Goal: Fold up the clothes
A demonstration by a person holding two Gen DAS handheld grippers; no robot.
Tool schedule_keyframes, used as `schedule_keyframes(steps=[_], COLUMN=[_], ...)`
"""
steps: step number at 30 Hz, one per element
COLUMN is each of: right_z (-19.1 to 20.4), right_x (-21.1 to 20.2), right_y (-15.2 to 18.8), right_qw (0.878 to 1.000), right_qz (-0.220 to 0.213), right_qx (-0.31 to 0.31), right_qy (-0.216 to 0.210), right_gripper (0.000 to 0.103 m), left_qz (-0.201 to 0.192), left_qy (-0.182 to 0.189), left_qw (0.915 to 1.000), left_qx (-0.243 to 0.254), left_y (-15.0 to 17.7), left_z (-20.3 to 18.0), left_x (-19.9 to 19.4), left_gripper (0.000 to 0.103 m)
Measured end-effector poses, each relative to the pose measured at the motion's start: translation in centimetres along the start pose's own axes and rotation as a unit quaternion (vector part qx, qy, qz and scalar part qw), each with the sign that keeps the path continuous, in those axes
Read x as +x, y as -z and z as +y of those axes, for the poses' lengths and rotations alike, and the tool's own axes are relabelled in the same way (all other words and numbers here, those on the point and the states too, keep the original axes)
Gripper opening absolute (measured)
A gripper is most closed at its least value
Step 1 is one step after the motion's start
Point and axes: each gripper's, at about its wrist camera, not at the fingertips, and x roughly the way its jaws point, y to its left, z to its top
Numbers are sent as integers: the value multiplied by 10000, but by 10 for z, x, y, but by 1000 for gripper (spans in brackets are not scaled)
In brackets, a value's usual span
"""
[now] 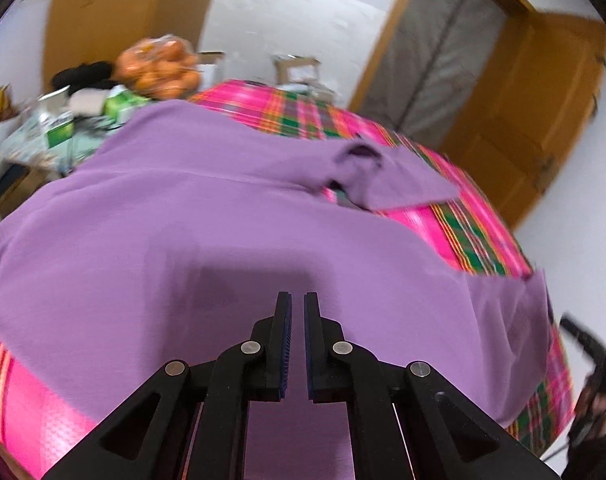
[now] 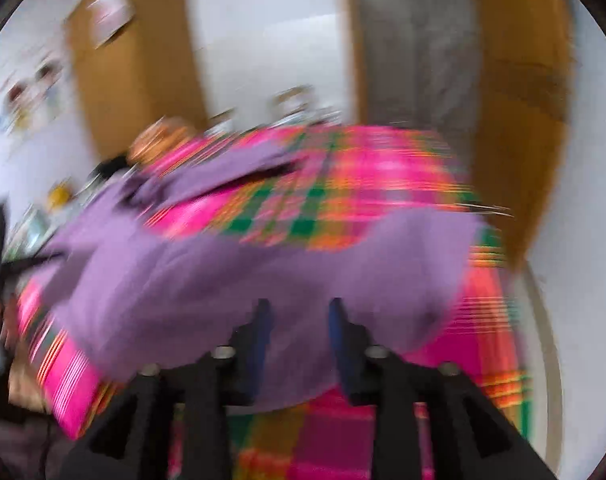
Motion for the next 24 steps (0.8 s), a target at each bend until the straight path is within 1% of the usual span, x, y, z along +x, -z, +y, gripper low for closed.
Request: schedule_keyframes(steps=[3, 5, 7, 11, 12, 13, 14, 16, 17, 21, 24], right_z=[-23, -31, -35, -39, -40, -44, -47, -55, -59, -74, -90], right_x=[11, 20, 31, 52, 57, 60, 63, 69, 69, 53, 25], right_y=[-6, -9, -12, -17, -18, -20, -21, -23, -23, -19, -10], right_qw=[9971, 9951, 9944, 9941, 9935, 9929, 9924, 9913, 9907, 9910, 9902], right_qz=[28, 104, 248, 607, 691, 730, 752, 795, 799, 607, 276], right_qx=[229, 199, 151, 108, 107, 131, 164, 229, 257, 568, 978], right_qy=[726, 961, 1013, 895, 898, 927, 960, 1026, 1069, 1053, 963], right_gripper=[38, 38, 38, 38, 38, 38, 37, 20, 3, 3, 3], left_qz=[73, 112, 151, 230, 249, 269, 288, 257, 254, 258, 264], left_qy=[2, -7, -17, -35, -40, -44, -49, -95, -84, -1, 33], left_qw=[9994, 9988, 9979, 9957, 9950, 9943, 9935, 9924, 9924, 9927, 9925], left_qx=[347, 484, 622, 897, 965, 1034, 1102, 1197, 1205, 1182, 1197], left_y=[5, 8, 11, 16, 17, 18, 20, 21, 22, 21, 21], left_z=[-19, -26, -33, -48, -52, -56, -59, -62, -62, -59, -59], left_x=[7, 12, 16, 25, 27, 29, 31, 33, 33, 32, 32], left_gripper=[5, 5, 5, 5, 7, 8, 8, 8, 8, 8, 8])
